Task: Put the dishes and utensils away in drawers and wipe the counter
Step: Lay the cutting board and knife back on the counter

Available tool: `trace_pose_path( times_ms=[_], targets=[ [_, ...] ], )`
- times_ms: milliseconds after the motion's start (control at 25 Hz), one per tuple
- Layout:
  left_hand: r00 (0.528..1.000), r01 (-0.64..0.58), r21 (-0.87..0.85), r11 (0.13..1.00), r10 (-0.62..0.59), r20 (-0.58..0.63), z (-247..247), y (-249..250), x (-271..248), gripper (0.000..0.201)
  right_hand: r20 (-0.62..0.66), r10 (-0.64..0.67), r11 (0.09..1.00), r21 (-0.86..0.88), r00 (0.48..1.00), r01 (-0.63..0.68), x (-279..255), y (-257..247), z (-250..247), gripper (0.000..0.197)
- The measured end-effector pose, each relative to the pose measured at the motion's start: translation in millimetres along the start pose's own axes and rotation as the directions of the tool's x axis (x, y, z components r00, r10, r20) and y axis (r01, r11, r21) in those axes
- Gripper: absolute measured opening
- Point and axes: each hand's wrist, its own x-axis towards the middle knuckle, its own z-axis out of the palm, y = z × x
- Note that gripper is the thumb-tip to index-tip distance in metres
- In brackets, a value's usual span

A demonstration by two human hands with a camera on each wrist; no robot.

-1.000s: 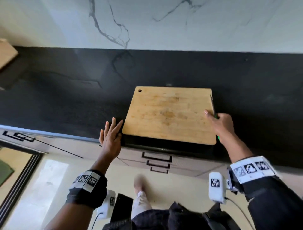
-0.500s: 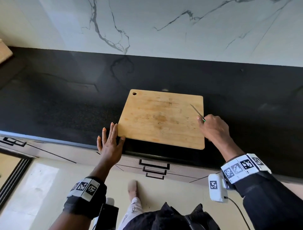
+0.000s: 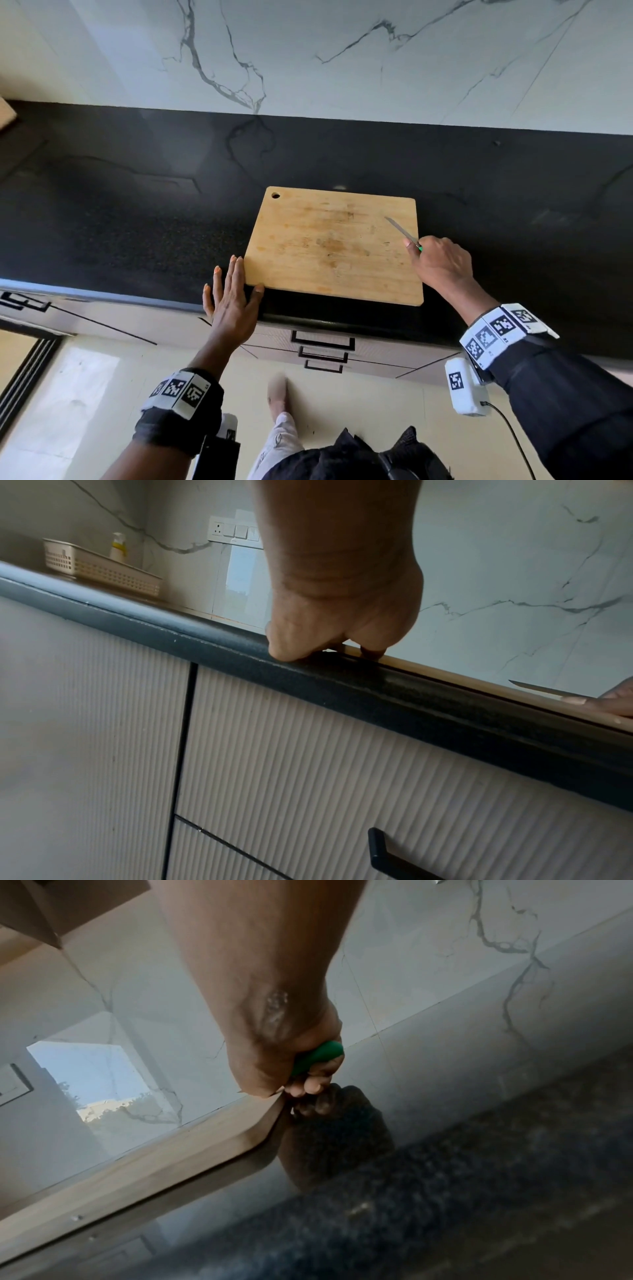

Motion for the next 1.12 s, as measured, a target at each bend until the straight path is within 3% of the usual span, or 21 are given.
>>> trace_pose_path(
  times_ms=[80,160,200,280,400,600,1120],
  targets=[
    [1.0,0.012,-0.016,1.0,-0.012,0.001,1.6,-1.0,-4.5,0.068,-0.013,0.081,0.99,0.115,0.997,-0.079,-1.6,4.8,7.7,0.047],
    [1.0,-0.018,0.04,0.999,0.019,-0.003,1.3,-3.1,-2.9,0.069,-0.129,0.168,0.918,0.383,0.977,-0.107,-6.1,9.9,13.3,0.036],
    [1.0,-0.026,0.057,0.998,0.026,0.003,-0.5,-4.1,-1.7,0.073,-0.193,0.194,0.848,0.526,0.962,-0.066,-10.5,13.1,16.7,0.029],
    [0.999,-0.038,0.084,0.996,0.038,0.002,1.5,-6.3,-0.5,0.083,-0.316,0.202,0.742,0.668,0.927,0.066,-19.2,22.6,29.5,0.039],
    [0.998,-0.043,0.092,0.995,0.047,-0.043,4.7,-3.6,-4.2,0.085,-0.445,0.17,0.766,0.62,0.879,0.166,-32.0,30.0,47.1,0.04],
    [0.993,-0.02,0.126,0.992,0.034,-0.109,9.3,0.7,-4.9,0.085,-0.512,0.074,0.943,0.315,0.856,0.107,-41.0,30.5,59.6,0.034],
    [0.99,-0.026,0.14,0.99,0.044,-0.131,12.3,-1.4,-4.2,0.082,-0.486,0.065,0.942,0.318,0.871,0.107,-42.9,30.4,59.1,0.042]
  ],
)
